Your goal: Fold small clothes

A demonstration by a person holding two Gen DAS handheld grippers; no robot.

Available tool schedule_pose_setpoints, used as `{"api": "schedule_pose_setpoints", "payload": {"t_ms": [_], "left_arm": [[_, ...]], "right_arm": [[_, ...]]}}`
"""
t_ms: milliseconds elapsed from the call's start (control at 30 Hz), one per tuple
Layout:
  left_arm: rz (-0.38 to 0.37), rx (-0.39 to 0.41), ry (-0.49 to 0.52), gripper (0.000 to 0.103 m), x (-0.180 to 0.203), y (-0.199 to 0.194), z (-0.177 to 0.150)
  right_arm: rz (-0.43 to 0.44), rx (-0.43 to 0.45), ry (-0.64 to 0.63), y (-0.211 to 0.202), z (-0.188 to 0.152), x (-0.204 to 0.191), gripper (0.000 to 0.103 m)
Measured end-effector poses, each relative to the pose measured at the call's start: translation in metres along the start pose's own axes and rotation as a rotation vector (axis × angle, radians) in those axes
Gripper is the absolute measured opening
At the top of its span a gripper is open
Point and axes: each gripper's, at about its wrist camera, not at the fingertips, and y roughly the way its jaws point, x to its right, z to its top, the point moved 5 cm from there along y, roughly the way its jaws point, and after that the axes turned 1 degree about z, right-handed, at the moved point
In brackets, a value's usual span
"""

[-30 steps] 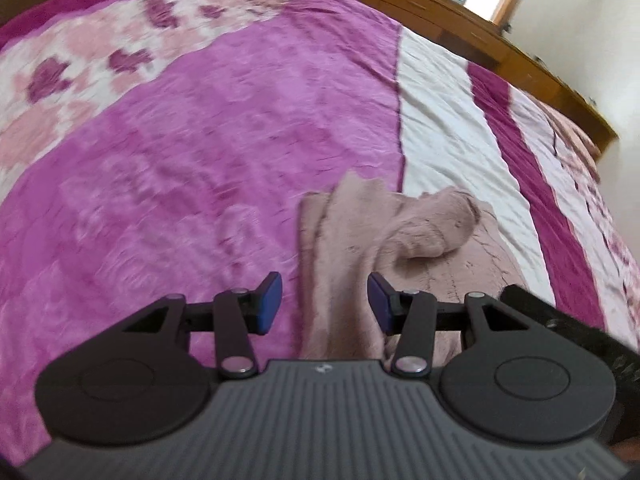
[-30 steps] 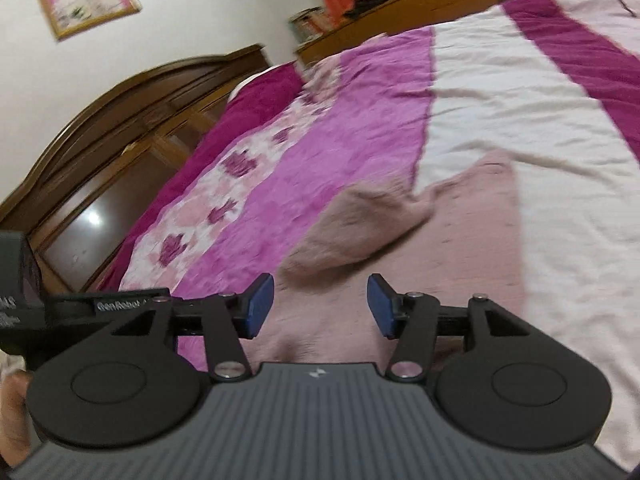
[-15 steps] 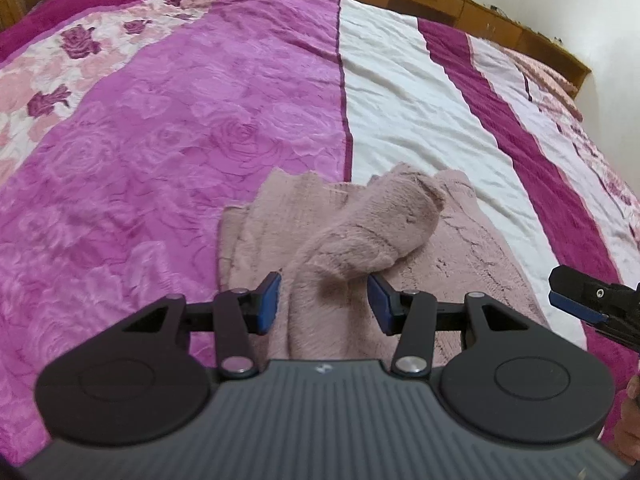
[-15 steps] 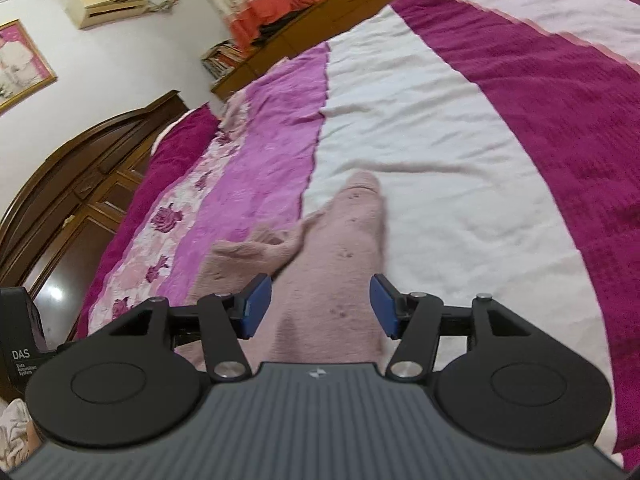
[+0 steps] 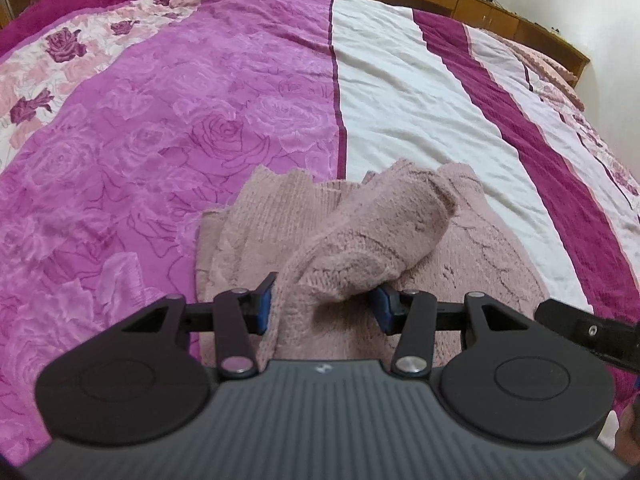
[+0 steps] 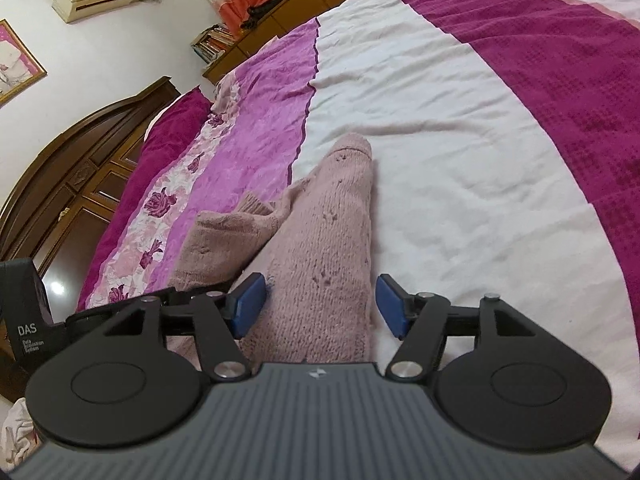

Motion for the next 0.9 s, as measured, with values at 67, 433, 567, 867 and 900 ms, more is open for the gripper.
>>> {"api": "schedule_pose_setpoints", "payload": {"t_ms": [67,433,567,867,900], "left_arm": [[0.004,0.012,0.009,0.048,0.001,0.001,0.0],[-0.023,0.114,-0.098,0.018,-0.021,-0.026,0.003],[0.035,0.083,-0.185,0.018,-0.053,-0.021,-0.001],[0.042,0.05,-0.231,0.034,-0.064,-0.016,0.0],[0.042,0.046,-0.232,0.034,-0.065,-0.015,0.001]], "right_arm": [[0.001,-0.001,0.002,0.001,0.0,0.0,0.069],[0.024,-0.025,-0.072,0.004,-0.012,-0.02,0.069],[0.067,-0.031,-0.178,0.002,-0.02,-0.043,0.07],[0.049,-0.032,-0.27,0.005,-0.031,-0.059,0.074],[0.053,-0.034,-0.256,0.004,-0.03,-0.056,0.074]]}}
